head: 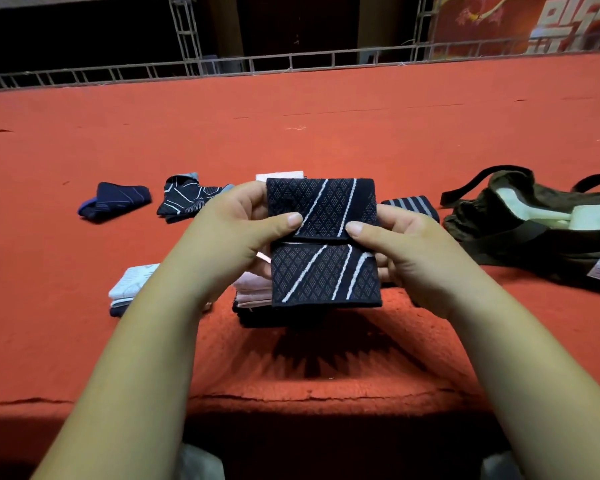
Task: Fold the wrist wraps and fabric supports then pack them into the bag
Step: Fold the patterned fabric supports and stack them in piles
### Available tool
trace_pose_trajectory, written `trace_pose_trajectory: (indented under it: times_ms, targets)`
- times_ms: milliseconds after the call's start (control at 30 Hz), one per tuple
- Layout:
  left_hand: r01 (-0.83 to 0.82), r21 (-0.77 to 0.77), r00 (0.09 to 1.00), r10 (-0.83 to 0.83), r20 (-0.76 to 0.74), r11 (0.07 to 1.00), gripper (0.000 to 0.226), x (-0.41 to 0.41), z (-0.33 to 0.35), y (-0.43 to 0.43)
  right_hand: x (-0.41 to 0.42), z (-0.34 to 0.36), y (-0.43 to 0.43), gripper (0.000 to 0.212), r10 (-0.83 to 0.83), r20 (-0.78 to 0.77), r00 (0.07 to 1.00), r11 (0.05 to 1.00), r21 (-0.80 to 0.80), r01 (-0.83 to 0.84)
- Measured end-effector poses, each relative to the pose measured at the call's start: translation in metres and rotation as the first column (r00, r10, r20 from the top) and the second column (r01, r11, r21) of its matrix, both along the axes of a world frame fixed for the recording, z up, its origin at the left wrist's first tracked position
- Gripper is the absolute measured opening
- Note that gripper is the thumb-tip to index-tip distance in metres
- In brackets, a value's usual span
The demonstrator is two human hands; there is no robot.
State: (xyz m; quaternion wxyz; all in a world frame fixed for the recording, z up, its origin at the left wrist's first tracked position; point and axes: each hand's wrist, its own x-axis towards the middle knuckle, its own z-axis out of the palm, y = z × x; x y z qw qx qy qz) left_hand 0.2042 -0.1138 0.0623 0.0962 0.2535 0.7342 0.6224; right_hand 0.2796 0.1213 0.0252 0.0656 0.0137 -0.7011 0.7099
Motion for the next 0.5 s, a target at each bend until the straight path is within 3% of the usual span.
trace_pose_trajectory:
  times_ms: [67,200,400,500]
  targets:
    - [0.007,0.024,1.0,-0.007,-0.003,1.0,0.03,-0.002,-0.001,-0.001,-0.001,0.0,-0.003,0.026,-0.012,-0.015,1.0,1.0,-0.03,0.011]
    - [0.041,0.093,0.998,-0.045,0.047,0.995,0.032,-0.007,-0.005,-0.003,-0.003,-0.002,-0.007,0.033,0.062,-0.007,0.998,0.969,-0.241,-0.062]
    - [0.054,0.224,0.965,-0.108,0.237,0.973,0.035,-0.012,-0.004,-0.005,-0.002,0.0,-0.007,0.038,0.205,0.01,0.979,0.854,-0.49,-0.174]
    - [0.016,0.262,0.947,-0.099,0.307,0.965,0.042,-0.007,-0.001,-0.004,-0.004,0.001,-0.009,0.038,0.186,0.02,0.982,0.827,-0.542,-0.146]
